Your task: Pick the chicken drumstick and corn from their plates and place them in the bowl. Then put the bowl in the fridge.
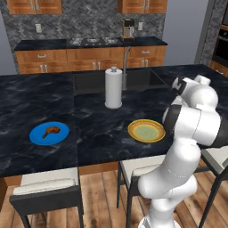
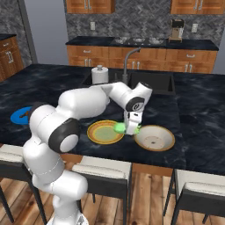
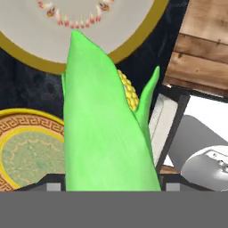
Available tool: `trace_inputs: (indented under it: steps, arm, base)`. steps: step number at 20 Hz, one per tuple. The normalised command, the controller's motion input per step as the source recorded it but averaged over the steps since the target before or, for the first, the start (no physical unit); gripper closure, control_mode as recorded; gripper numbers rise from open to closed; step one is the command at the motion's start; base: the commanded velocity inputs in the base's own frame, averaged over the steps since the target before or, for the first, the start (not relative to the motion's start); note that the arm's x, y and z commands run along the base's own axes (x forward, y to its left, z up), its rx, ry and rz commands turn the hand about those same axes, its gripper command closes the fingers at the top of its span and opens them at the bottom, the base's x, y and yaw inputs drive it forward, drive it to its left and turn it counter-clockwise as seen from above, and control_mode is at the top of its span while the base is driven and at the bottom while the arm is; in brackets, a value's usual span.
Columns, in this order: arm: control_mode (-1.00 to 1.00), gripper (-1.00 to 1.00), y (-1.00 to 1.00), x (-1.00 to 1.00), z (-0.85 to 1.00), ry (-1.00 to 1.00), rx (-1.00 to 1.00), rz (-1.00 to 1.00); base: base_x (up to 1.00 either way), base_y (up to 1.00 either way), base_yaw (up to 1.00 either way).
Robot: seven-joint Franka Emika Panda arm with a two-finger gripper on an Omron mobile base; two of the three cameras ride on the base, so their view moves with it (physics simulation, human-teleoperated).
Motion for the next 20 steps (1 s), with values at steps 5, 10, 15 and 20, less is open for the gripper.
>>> trace_inputs:
  steps: [5,10,15,20]
  arm:
    - [-1.0,1.0,-0.55,-0.14,0.14,0.0,-0.22,0.03]
    - [-1.0,1.0,-0.55,-0.05,-0.04,0.0,-0.22,0.01]
    - [-1.0,1.0,-0.39,0.09,-0.25,-0.08,-0.05,0.01]
    - [-1.0,1.0,-0.32,0.37,-0.03,-0.01,0.0,0.0]
  base:
    - [0.0,0.0,0.0]
    - [0.0,0.0,0.0]
    - [0.0,0.0,0.0]
    - [0.0,0.0,0.0]
